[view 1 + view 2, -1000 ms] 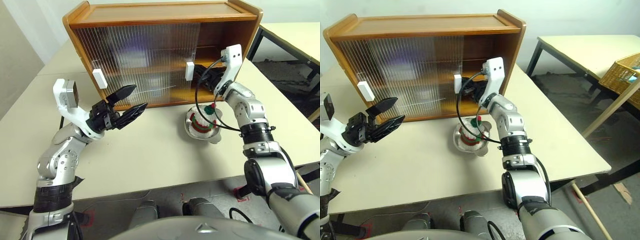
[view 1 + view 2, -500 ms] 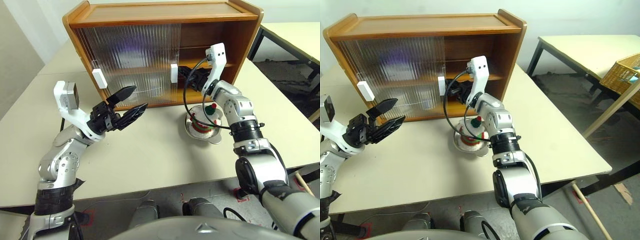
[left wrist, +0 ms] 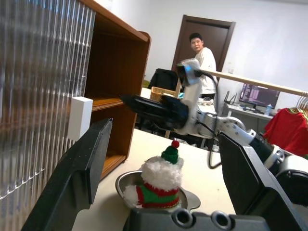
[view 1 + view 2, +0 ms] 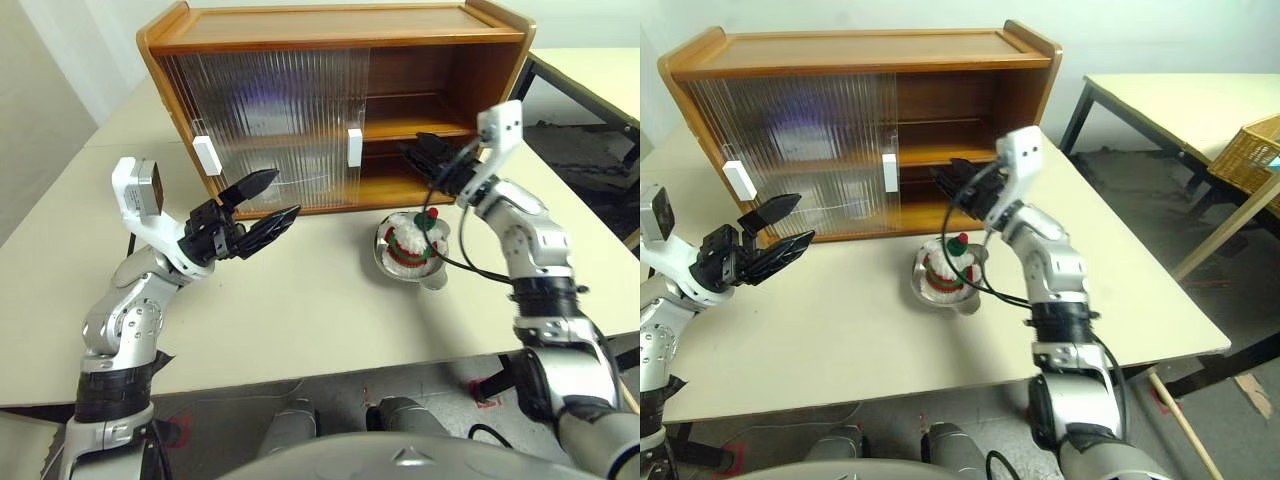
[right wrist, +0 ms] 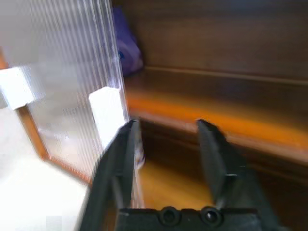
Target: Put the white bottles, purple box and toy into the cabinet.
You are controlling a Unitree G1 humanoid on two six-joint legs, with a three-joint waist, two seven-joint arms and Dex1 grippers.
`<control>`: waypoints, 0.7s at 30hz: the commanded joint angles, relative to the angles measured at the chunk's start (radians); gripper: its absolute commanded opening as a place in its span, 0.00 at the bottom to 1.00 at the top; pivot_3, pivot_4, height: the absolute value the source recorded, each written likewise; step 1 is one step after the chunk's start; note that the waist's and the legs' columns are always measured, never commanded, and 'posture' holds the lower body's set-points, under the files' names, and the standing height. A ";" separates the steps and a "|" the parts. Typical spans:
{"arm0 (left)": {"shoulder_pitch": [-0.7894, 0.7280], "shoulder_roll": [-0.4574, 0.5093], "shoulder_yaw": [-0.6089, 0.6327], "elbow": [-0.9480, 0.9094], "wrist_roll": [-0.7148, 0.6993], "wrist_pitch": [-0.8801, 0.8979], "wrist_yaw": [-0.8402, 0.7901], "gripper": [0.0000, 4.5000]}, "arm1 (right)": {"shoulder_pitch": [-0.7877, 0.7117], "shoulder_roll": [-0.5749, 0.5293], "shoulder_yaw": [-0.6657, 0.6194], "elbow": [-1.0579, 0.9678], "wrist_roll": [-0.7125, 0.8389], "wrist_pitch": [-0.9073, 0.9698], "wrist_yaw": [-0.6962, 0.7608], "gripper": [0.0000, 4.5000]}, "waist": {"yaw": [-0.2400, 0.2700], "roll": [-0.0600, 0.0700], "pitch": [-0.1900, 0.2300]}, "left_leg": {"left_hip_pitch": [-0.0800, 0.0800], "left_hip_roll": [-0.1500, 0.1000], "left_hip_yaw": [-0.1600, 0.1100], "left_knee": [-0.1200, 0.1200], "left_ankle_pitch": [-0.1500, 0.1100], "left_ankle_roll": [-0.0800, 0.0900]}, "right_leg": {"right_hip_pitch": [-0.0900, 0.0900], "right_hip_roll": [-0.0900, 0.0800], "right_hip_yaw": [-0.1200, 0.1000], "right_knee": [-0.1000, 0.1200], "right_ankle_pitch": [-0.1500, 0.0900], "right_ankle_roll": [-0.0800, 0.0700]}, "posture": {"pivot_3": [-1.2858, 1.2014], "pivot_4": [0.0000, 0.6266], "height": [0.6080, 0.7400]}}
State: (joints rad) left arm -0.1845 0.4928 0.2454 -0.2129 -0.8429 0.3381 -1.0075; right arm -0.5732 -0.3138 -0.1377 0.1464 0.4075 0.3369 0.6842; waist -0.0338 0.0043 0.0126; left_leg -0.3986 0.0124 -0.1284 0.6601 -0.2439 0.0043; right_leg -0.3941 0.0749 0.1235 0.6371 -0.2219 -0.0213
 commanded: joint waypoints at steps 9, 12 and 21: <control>-0.014 0.005 -0.014 0.031 0.011 0.007 -0.031 1.00 | 0.271 -0.144 -0.059 -0.290 0.197 0.171 0.105 0.99 | -0.015 -0.001 0.000 | 0.002 -0.001 0.000 0.002 0.001 0.000 | 0.003 0.000 0.001 0.000 -0.006 0.013 | 0.48 0.04 1.00; -0.014 0.006 -0.013 0.032 0.011 0.008 -0.033 1.00 | 0.311 -0.163 -0.058 -0.324 0.231 0.209 0.110 0.99 | -0.018 -0.001 0.001 | 0.002 -0.001 0.000 0.002 0.000 0.000 | 0.004 0.000 0.001 0.000 -0.006 0.014 | 0.48 0.04 1.00; -0.004 0.015 0.000 0.019 0.007 0.016 -0.025 1.00 | 0.411 -0.214 0.050 -0.342 0.181 0.230 0.157 0.99 | -0.019 -0.001 0.001 | 0.002 -0.002 0.000 0.002 0.000 -0.001 | 0.004 0.000 0.001 -0.001 -0.008 0.015 | 0.49 0.05 1.00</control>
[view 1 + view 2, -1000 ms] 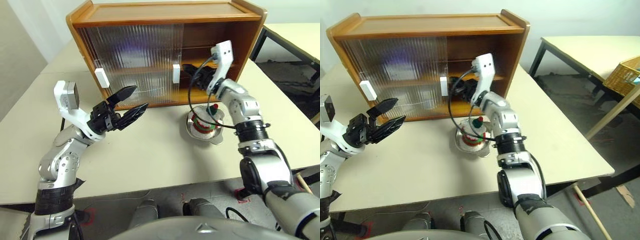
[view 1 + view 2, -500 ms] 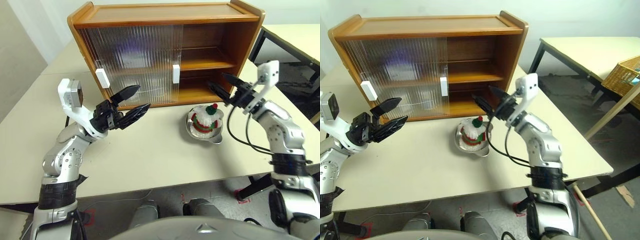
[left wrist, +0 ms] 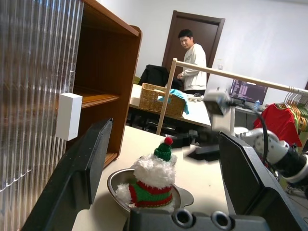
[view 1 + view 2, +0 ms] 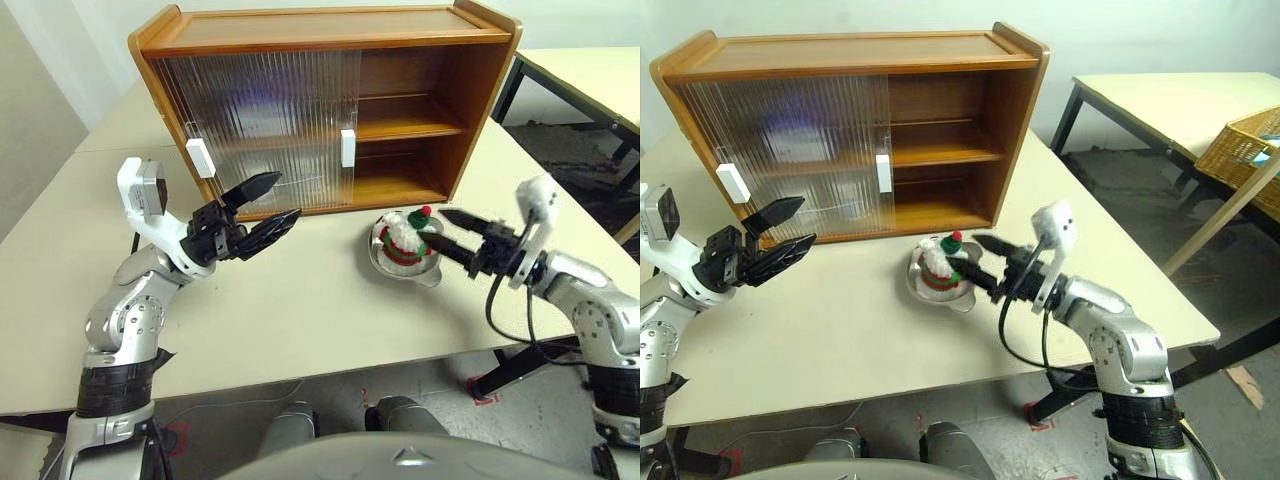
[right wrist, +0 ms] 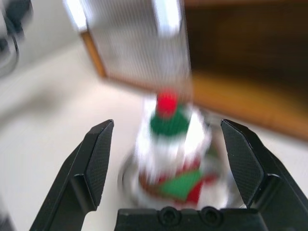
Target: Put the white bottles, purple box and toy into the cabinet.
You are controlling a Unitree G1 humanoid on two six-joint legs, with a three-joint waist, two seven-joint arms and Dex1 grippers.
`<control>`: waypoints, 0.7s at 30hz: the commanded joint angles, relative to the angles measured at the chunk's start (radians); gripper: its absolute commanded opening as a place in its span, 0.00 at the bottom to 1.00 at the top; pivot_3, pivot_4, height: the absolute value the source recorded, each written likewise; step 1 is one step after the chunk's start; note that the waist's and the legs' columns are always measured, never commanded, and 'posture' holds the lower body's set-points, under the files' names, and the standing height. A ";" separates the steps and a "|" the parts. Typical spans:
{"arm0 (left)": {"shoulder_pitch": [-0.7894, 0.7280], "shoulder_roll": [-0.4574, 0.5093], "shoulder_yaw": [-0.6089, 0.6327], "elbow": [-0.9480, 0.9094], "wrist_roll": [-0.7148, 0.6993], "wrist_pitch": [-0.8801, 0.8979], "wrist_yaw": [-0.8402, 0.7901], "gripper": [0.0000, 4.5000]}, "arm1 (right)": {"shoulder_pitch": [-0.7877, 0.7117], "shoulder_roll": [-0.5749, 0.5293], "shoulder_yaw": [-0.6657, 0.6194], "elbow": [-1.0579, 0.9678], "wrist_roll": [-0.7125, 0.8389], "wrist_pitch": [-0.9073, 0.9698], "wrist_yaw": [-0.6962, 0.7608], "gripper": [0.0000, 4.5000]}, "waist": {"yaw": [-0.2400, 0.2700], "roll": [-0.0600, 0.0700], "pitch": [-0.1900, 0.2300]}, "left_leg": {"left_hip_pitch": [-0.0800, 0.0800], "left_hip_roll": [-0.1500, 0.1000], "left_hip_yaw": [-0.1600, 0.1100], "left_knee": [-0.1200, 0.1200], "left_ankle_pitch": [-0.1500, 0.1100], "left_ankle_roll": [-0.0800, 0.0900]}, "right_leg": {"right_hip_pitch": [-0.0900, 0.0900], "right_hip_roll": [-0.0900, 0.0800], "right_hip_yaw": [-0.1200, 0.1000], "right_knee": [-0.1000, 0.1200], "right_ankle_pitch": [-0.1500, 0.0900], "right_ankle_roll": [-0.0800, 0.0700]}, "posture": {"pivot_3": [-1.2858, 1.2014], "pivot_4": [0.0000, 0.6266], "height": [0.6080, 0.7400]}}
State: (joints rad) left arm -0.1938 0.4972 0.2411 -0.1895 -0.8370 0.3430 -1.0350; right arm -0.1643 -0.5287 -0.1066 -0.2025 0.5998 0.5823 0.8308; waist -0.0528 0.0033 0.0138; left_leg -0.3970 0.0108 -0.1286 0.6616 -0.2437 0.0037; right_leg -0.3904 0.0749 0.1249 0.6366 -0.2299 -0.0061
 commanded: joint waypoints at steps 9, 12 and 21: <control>0.015 0.016 0.017 -0.023 -0.005 0.019 0.016 1.00 | -0.038 0.036 0.065 0.078 -0.058 -0.050 0.001 0.99 | 0.006 0.000 0.000 | 0.000 0.000 0.000 -0.001 0.000 -0.001 | 0.000 0.000 0.000 -0.001 -0.002 0.001 | 0.49 0.05 1.00; 0.015 0.016 0.020 -0.028 -0.007 0.021 0.021 1.00 | -0.057 0.053 0.080 0.102 -0.075 -0.060 -0.003 0.99 | 0.010 0.000 0.000 | 0.000 0.000 0.000 -0.002 -0.001 -0.001 | 0.000 0.000 0.000 -0.001 -0.002 0.001 | 0.50 0.05 1.00; 0.013 0.020 0.031 -0.034 -0.012 0.023 0.030 1.00 | -0.045 0.065 0.093 0.191 -0.120 -0.127 0.015 0.99 | 0.019 0.000 0.000 | -0.001 0.000 0.000 -0.002 -0.001 -0.002 | -0.001 -0.001 0.000 -0.001 -0.002 0.000 | 0.50 0.05 1.00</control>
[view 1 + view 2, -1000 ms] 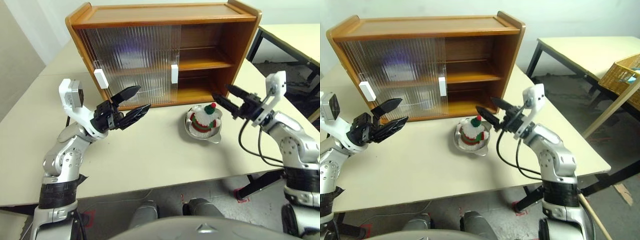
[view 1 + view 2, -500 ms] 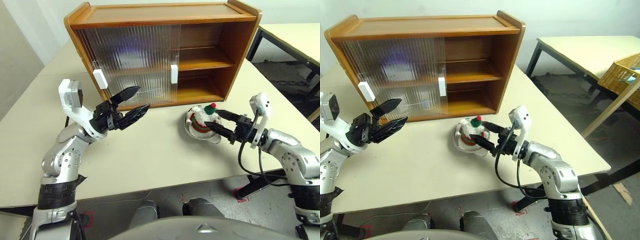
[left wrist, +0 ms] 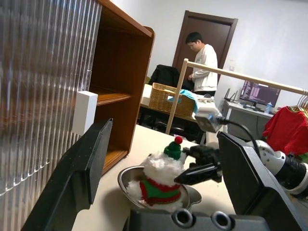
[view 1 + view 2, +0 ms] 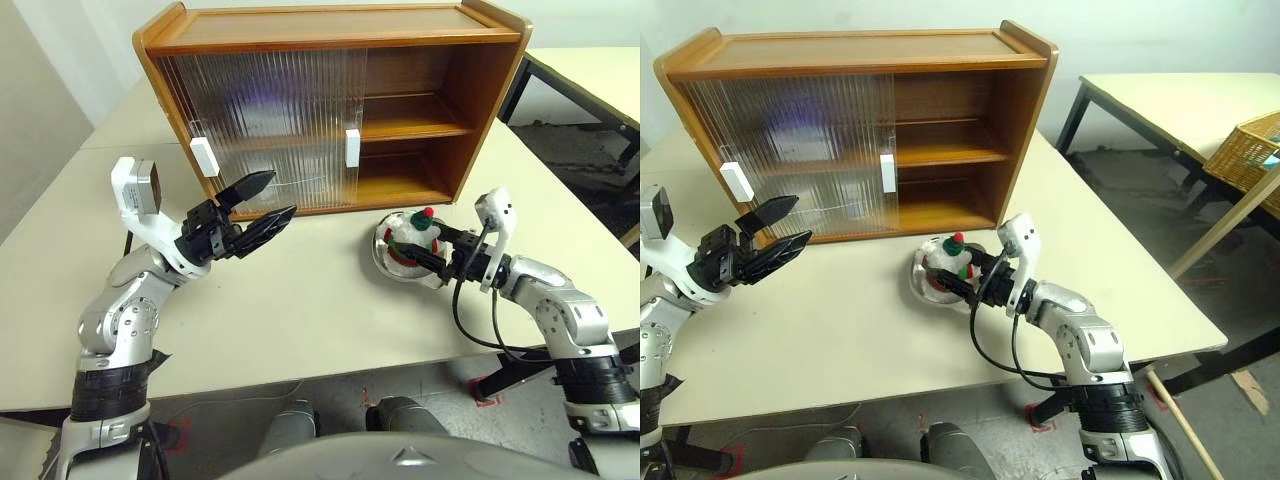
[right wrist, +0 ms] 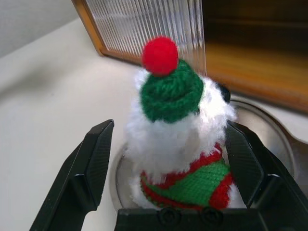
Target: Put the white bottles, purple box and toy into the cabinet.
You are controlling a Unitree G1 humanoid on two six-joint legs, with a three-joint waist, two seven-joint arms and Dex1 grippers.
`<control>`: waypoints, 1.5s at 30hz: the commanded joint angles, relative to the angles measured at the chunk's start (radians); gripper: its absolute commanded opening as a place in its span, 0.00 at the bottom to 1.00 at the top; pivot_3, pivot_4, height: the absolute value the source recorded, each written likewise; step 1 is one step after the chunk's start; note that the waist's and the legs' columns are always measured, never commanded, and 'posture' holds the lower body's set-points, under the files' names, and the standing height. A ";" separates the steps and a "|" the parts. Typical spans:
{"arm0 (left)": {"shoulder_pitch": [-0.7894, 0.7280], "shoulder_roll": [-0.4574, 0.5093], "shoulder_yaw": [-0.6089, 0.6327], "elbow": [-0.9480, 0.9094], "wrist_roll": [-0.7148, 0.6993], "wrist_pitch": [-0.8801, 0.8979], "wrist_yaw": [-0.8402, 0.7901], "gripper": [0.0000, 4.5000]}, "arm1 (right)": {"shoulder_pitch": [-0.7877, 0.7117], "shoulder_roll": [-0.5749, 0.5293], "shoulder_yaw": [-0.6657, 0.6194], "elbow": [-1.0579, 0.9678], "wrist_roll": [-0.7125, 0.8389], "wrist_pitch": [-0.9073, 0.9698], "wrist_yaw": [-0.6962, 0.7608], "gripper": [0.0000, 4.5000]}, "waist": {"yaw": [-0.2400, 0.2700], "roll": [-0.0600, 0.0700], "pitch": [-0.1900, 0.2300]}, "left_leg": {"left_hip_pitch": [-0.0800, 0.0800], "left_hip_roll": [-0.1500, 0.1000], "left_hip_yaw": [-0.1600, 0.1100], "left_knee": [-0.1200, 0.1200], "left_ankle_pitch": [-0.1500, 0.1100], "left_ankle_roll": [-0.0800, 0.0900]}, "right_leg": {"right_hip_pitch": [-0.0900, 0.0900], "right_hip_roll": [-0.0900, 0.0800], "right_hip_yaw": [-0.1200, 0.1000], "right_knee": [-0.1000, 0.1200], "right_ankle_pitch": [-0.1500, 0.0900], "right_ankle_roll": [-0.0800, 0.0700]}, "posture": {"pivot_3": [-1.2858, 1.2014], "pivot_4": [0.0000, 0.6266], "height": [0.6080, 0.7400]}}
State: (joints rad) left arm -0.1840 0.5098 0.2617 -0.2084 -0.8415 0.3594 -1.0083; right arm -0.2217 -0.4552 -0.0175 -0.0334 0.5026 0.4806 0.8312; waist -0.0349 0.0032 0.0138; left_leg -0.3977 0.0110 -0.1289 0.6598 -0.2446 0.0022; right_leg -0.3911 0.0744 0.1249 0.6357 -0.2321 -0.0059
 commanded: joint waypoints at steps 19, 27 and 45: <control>-0.012 0.003 0.001 -0.006 -0.002 0.001 0.000 1.00 | 0.011 0.005 -0.008 0.089 -0.035 -0.082 0.039 0.86 | 0.002 0.000 0.000 | 0.000 0.000 0.000 0.000 -0.001 -0.001 | 0.000 0.000 0.000 0.000 0.000 0.000 | 0.50 0.05 1.00; -0.013 0.003 0.000 -0.001 0.002 -0.002 -0.002 1.00 | -0.014 0.004 -0.017 0.105 -0.029 -0.097 0.053 0.22 | 0.002 0.000 0.000 | 0.000 0.000 0.000 0.000 -0.001 -0.001 | 0.000 0.000 0.000 -0.001 0.000 0.000 | 0.50 0.04 1.00; -0.028 -0.006 -0.014 0.023 0.015 -0.009 -0.022 1.00 | -0.337 0.007 -0.135 0.121 0.082 -0.036 0.006 0.04 | -0.003 0.000 0.000 | 0.000 0.000 0.000 0.000 0.000 -0.001 | 0.000 0.000 0.000 0.000 0.003 -0.006 | 0.49 0.03 1.00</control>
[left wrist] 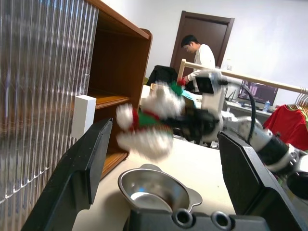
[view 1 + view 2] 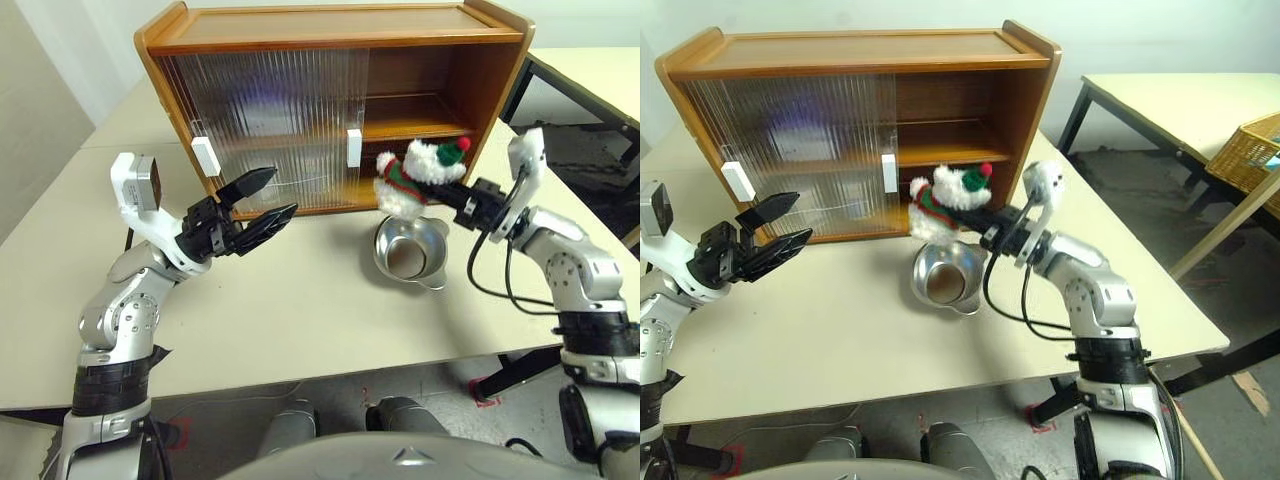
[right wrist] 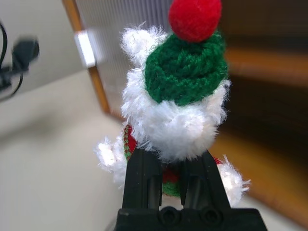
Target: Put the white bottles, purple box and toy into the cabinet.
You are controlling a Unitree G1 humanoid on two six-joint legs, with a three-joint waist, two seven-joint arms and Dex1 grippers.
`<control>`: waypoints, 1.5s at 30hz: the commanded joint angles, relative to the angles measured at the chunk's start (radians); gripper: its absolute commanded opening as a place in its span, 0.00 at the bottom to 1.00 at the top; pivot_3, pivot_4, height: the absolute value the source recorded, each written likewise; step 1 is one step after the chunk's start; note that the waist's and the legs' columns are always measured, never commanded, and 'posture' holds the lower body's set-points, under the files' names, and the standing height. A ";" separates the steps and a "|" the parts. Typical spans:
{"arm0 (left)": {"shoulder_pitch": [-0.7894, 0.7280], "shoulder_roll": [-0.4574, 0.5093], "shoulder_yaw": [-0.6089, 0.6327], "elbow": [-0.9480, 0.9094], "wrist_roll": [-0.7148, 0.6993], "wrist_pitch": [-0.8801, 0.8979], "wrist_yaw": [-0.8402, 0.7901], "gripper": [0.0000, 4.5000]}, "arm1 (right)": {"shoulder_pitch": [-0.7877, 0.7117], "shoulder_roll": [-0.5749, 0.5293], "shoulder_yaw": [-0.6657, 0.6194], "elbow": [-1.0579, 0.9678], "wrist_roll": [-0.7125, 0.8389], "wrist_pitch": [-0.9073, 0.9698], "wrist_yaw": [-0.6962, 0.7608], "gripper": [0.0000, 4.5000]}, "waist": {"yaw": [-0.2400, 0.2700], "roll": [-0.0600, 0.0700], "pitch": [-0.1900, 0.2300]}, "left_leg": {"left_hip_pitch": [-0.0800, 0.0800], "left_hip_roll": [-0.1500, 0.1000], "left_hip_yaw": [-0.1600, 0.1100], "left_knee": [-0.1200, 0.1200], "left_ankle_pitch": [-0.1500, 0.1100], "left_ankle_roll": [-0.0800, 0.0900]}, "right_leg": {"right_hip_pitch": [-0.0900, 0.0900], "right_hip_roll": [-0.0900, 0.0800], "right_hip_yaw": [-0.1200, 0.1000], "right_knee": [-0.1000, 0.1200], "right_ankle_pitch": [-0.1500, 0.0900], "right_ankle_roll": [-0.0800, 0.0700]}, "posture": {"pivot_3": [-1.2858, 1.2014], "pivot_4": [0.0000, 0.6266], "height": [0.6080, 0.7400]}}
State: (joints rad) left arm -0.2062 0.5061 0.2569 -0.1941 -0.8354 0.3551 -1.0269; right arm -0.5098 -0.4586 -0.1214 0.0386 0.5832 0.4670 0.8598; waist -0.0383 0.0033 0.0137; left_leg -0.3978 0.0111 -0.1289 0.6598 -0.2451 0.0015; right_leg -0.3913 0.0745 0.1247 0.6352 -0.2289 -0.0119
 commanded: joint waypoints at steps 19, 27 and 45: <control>0.021 -0.017 -0.006 -0.026 0.008 -0.012 0.024 1.00 | -0.419 0.144 -0.020 0.606 -0.228 -0.433 -0.151 0.04 | 0.000 0.002 -0.001 | -0.001 0.001 0.000 -0.002 0.000 0.001 | -0.003 0.000 -0.001 0.000 0.009 0.000 | 0.50 0.02 1.00; 0.027 -0.024 -0.010 -0.039 0.008 -0.013 0.037 1.00 | -0.562 0.174 -0.004 0.860 -0.312 -0.554 -0.149 0.04 | 0.003 0.002 0.000 | -0.002 0.002 0.000 -0.002 0.000 0.001 | -0.005 0.000 -0.001 0.000 0.007 -0.007 | 0.51 0.02 1.00; 0.033 -0.024 -0.007 -0.052 0.003 -0.013 0.053 1.00 | -0.672 0.189 -0.006 1.158 -0.463 -0.779 -0.278 0.57 | 0.005 0.002 0.000 | -0.004 0.006 0.000 -0.002 0.000 0.000 | -0.006 0.000 -0.002 0.000 0.010 -0.008 | 0.51 0.02 1.00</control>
State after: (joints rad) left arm -0.1773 0.4819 0.2551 -0.2333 -0.8346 0.3441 -0.9739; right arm -1.1696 -0.2706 -0.1247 1.1796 0.1337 -0.3043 0.5834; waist -0.0332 0.0054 0.0133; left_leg -0.4019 0.0168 -0.1292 0.6578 -0.2453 0.0020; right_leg -0.3976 0.0742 0.1227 0.6357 -0.2195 -0.0209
